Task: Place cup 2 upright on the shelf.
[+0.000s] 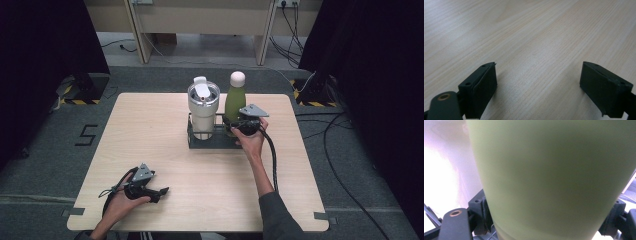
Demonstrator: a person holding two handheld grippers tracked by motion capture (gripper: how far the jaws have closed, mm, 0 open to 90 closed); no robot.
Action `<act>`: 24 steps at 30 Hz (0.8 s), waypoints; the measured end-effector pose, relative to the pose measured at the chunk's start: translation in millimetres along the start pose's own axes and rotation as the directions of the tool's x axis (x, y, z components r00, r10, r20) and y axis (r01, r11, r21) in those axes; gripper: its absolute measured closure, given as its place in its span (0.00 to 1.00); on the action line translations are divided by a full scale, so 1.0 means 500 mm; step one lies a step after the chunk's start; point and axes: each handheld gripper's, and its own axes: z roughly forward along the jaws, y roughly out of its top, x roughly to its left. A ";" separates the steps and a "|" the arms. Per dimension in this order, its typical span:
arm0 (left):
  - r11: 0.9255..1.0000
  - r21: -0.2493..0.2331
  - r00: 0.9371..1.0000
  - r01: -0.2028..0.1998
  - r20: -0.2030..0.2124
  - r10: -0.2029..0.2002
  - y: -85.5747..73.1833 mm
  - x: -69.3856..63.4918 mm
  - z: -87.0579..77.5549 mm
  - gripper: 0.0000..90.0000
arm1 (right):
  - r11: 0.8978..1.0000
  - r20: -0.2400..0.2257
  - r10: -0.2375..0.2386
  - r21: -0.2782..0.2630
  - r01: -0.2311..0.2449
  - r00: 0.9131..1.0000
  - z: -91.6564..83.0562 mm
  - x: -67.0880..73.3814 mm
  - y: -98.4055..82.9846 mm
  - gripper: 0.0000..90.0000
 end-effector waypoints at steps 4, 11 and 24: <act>1.000 0.000 1.000 0.001 -0.001 -0.001 0.000 0.000 0.000 0.15 | 1.000 0.000 0.014 -0.003 -0.014 1.000 -0.003 -0.003 -0.001 0.18; 1.000 0.001 1.000 0.001 -0.001 -0.001 0.000 0.000 0.000 0.15 | 1.000 0.014 0.001 -0.020 -0.001 1.000 -0.017 -0.001 0.004 0.17; 1.000 0.000 1.000 0.002 0.000 -0.002 0.000 0.000 0.000 0.15 | 1.000 0.000 -0.001 -0.019 0.001 1.000 -0.058 0.005 0.008 0.17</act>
